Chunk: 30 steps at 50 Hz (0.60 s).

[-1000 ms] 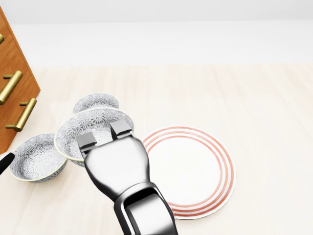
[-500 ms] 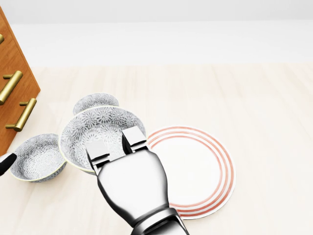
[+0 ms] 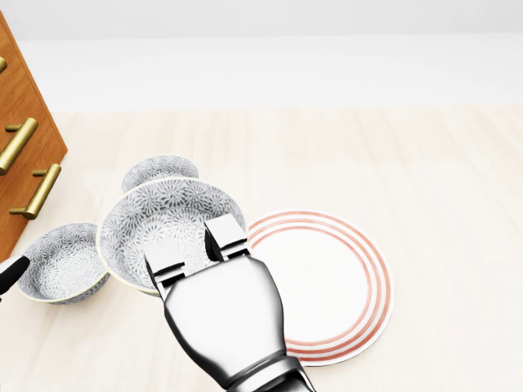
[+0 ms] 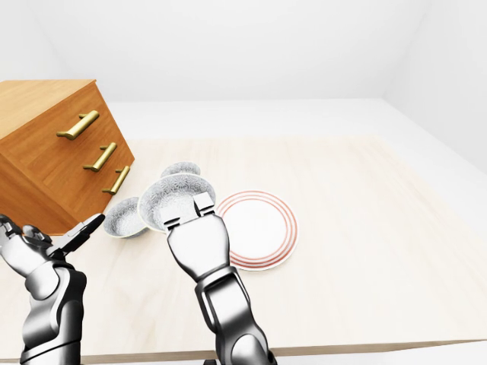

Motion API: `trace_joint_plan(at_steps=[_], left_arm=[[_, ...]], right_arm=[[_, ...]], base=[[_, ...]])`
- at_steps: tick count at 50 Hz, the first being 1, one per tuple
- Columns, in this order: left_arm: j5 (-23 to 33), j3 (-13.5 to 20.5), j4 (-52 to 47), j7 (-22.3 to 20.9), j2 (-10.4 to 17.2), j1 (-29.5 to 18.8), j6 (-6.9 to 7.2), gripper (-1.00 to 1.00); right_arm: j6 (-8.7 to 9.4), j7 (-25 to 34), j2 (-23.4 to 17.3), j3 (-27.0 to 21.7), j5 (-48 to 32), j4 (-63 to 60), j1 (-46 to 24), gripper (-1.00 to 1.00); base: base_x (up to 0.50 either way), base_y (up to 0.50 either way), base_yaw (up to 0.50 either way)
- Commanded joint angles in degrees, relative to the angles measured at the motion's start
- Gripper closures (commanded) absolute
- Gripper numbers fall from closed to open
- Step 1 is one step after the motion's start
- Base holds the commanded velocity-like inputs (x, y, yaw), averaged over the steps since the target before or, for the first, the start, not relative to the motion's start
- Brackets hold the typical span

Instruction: Put the bowl at the front on the plate.

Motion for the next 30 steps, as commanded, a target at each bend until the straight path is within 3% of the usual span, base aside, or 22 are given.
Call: trace_joint_plan(at_steps=[1,15,20,26,28,29,30], left_arm=[[0.0,0.0,0.1,0.0,0.0,0.0,-0.04,-1.0],[-0.1,0.0,0.3,0.0,0.1,0.0,-0.19,-1.0],[0.4,-0.1,1.0,0.0,0.1,-0.2,-0.98,-1.0],[0.1,0.1,0.7,0.0,0.2,-0.2,-0.6,-1.0],[0.1,0.0,1.0,0.0,0.3,-0.3,-0.73,-1.0],[0.5,0.0,1.8,0.0,0.3,-0.6,-1.66,-1.0],[0.2,0.1,1.7,0.0,0.4,-0.8,-1.4,-1.0]], right_arm=[[0.0,-1.4,-0.1,0.2,-0.5,-0.7,0.0,1.0],[0.0,-2.3,-1.0,-0.4,-0.5,0.0,1.0,1.0],[0.0,-3.2,-2.7,-0.6,-0.3,-0.6,2.8,1.0],[0.0,-2.5,-3.4,-1.7,-0.9,-2.6,3.2,1.0],[0.0,-2.9,-3.6,-2.3,-0.5,-2.8,3.3,1.0],[0.0,-2.8,-3.7,-2.6,-0.8,-3.0,3.4,1.0],[0.0,-3.4,-3.7,-3.1,-0.3,-3.0,3.4,1.0]], base=[[0.0,0.0,0.0],[0.0,0.0,0.0],[0.0,0.0,0.0],[0.0,0.0,0.0],[0.0,0.0,0.0],[0.0,0.0,0.0],[0.0,0.0,0.0]])
